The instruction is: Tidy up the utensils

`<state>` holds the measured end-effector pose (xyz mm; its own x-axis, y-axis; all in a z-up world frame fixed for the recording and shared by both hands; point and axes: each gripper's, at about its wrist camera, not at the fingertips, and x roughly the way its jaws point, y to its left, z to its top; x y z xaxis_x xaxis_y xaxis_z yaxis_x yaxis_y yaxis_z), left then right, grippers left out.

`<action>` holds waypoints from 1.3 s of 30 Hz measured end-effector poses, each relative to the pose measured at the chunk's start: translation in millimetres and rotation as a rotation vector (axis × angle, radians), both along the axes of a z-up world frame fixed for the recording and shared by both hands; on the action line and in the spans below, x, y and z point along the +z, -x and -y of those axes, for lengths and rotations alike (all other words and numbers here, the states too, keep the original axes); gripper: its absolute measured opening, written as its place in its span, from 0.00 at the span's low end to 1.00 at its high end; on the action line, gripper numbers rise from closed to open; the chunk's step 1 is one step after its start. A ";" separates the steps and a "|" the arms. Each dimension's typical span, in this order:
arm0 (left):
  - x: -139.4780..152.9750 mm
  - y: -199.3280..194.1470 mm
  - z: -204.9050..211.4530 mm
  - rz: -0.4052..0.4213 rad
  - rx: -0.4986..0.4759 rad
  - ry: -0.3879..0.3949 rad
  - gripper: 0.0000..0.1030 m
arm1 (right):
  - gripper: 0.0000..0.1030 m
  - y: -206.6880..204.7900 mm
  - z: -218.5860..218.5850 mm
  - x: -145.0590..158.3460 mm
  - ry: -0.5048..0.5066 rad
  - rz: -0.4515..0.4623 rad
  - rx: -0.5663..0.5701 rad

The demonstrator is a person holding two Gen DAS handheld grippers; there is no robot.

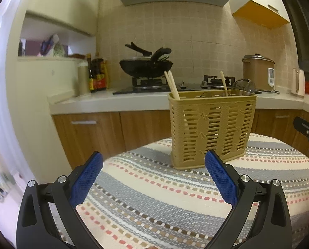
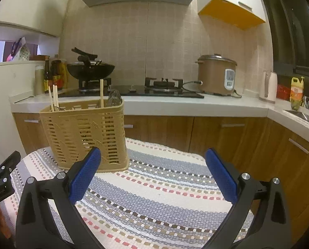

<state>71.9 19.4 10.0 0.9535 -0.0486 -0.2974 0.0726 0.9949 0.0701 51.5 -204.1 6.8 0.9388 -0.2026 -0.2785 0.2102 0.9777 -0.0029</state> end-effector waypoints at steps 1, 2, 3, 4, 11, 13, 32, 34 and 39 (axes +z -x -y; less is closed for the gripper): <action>3.8 4.4 2.9 0.006 -0.009 -0.004 0.93 | 0.94 1.5 -0.1 0.0 -0.002 0.006 0.008; 8.2 10.5 7.1 0.017 -0.016 -0.011 0.93 | 0.94 1.3 0.8 0.5 -0.001 0.009 0.010; 10.3 14.5 8.8 0.028 -0.016 -0.015 0.93 | 0.94 2.5 0.4 0.6 0.002 0.014 0.012; 12.3 18.9 11.7 0.044 -0.017 -0.016 0.93 | 0.94 3.0 0.3 0.7 0.006 0.018 0.013; -2.1 21.2 20.3 0.076 -0.024 -0.018 0.93 | 0.94 6.0 -6.0 -0.1 0.049 0.032 0.024; 1.8 24.6 18.2 0.112 -0.023 -0.009 0.93 | 0.94 6.1 -5.2 0.4 0.041 0.036 0.028; 0.2 20.7 11.5 0.080 -0.025 0.023 0.93 | 0.94 10.2 -1.5 0.7 0.013 0.056 0.042; 0.2 21.2 12.2 0.085 -0.026 0.021 0.93 | 0.94 10.6 -1.1 1.1 0.014 0.060 0.036; -0.4 22.0 13.1 0.090 -0.018 0.014 0.93 | 0.94 11.4 -1.2 1.3 0.014 0.064 0.038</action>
<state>49.9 6.3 9.6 0.9754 -0.0695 -0.2094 0.0844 0.9944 0.0630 40.1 -203.0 8.2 0.9617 -0.1695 -0.2156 0.1727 0.9850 -0.0040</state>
